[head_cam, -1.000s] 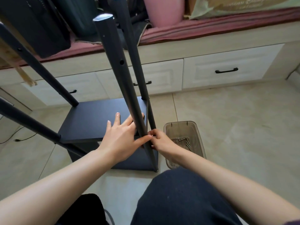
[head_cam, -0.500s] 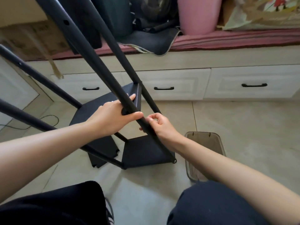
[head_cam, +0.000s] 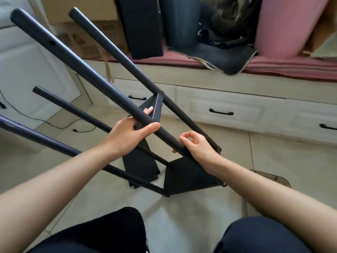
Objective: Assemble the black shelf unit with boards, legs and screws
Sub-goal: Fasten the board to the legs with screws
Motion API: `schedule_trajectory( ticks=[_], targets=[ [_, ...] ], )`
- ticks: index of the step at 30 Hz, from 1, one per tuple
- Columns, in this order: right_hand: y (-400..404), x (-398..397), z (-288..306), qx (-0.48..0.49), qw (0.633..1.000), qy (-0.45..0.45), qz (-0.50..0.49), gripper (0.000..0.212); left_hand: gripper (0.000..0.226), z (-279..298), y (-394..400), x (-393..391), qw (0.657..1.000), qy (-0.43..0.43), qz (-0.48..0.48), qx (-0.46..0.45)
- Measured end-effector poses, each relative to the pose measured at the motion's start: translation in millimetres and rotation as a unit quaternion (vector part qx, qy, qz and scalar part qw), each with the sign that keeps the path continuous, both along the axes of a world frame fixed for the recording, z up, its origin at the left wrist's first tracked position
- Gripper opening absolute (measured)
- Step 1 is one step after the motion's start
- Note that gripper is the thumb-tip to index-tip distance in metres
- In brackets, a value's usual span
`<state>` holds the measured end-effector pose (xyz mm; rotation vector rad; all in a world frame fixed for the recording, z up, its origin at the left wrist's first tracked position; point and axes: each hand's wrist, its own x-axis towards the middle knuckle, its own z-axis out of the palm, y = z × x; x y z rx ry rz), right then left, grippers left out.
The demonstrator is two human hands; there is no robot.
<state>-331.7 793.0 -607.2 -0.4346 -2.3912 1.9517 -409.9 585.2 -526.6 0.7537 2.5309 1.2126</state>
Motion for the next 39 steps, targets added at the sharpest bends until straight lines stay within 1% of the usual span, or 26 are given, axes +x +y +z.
schedule_trajectory(
  ticks=[6,13,20,24,30,33,36,39],
  targets=[
    [-12,-13,1,0.017,1.000,-0.009,0.008,0.011,0.089,-9,-19,-7,0.998,-0.003,0.027,0.048],
    [-16,-21,8,0.074,0.997,0.026,-0.012,0.006,0.084,-24,-25,-18,0.995,-0.014,0.040,0.093],
    [-13,-24,11,0.119,0.993,0.018,0.009,0.008,0.080,-60,-29,-10,0.974,-0.081,0.085,0.192],
    [-15,-27,0,0.162,0.987,-0.003,-0.002,0.011,0.077,-92,-33,1,0.960,-0.129,0.118,0.218],
    [-20,-30,-19,0.220,0.975,-0.027,0.008,0.010,0.056,-133,-39,10,0.937,-0.199,0.150,0.245],
    [-25,-31,-28,0.256,0.966,-0.041,0.014,0.011,0.044,-149,-44,15,0.920,-0.231,0.179,0.261],
    [-28,-31,-33,0.288,0.957,-0.045,0.005,0.012,0.046,-156,-42,18,0.904,-0.259,0.182,0.286],
    [-28,-31,-32,0.287,0.957,-0.043,0.000,0.011,0.049,-157,-41,16,0.900,-0.267,0.182,0.294]
  ],
)
